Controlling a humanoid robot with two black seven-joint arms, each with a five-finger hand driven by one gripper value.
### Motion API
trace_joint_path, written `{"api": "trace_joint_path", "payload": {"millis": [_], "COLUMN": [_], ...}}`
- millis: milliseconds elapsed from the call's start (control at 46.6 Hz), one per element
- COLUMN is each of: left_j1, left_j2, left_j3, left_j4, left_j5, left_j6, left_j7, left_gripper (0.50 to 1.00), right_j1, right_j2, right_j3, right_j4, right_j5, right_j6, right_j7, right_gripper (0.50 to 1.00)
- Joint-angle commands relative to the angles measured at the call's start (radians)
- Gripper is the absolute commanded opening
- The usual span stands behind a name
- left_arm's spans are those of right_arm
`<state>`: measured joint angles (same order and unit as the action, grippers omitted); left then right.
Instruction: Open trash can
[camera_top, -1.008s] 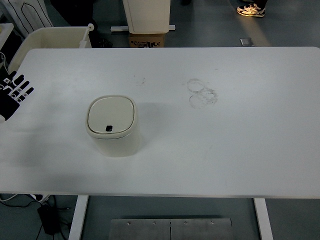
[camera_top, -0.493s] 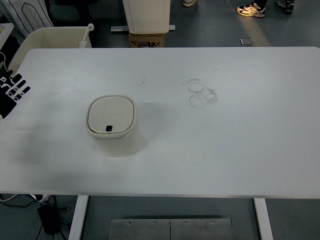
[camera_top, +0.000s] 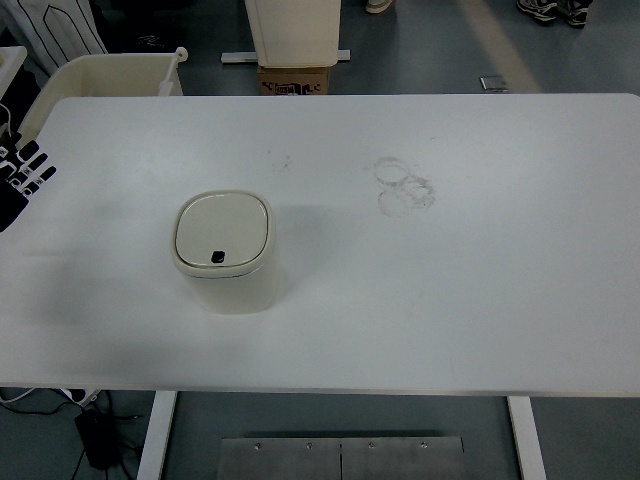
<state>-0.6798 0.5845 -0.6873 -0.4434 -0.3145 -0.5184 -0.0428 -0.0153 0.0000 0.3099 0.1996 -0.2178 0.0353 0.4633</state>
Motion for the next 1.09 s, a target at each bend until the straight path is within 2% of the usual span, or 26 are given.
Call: {"api": "trace_joint_path", "payload": {"millis": [0, 665, 901, 986, 1072], "left_j1": [0.000, -0.014, -0.069, -0.083, -0.084], "left_j2": [0.000, 0.000, 0.002, 0.015, 0.060], "left_j3": [-0.001, 0.003, 0.006, 0.009, 0.023], "left_j4": [0.000, -0.004, -0.009, -0.034, -0.107], "left_j5": [0.000, 0.003, 0.044, 0.063, 0.080], "left_j6": [0.000, 0.004, 0.023, 0.026, 0.058], "left_j7": [0.000, 0.012, 0.072, 0.072, 0.073], "left_gripper": [1.000, 1.000, 1.000, 1.000, 1.000], "right_j1": [0.000, 0.000, 0.000, 0.000, 0.000], "right_j2": [0.000, 0.000, 0.000, 0.000, 0.000], "right_j3": [0.000, 0.000, 0.000, 0.000, 0.000], "right_j4": [0.000, 0.000, 0.000, 0.000, 0.000], "right_j5": [0.000, 0.000, 0.000, 0.000, 0.000], "right_j6": [0.000, 0.000, 0.000, 0.000, 0.000], "right_j7": [0.000, 0.000, 0.000, 0.000, 0.000], "right_gripper": [0.991, 0.991, 0.991, 0.991, 0.991]}}
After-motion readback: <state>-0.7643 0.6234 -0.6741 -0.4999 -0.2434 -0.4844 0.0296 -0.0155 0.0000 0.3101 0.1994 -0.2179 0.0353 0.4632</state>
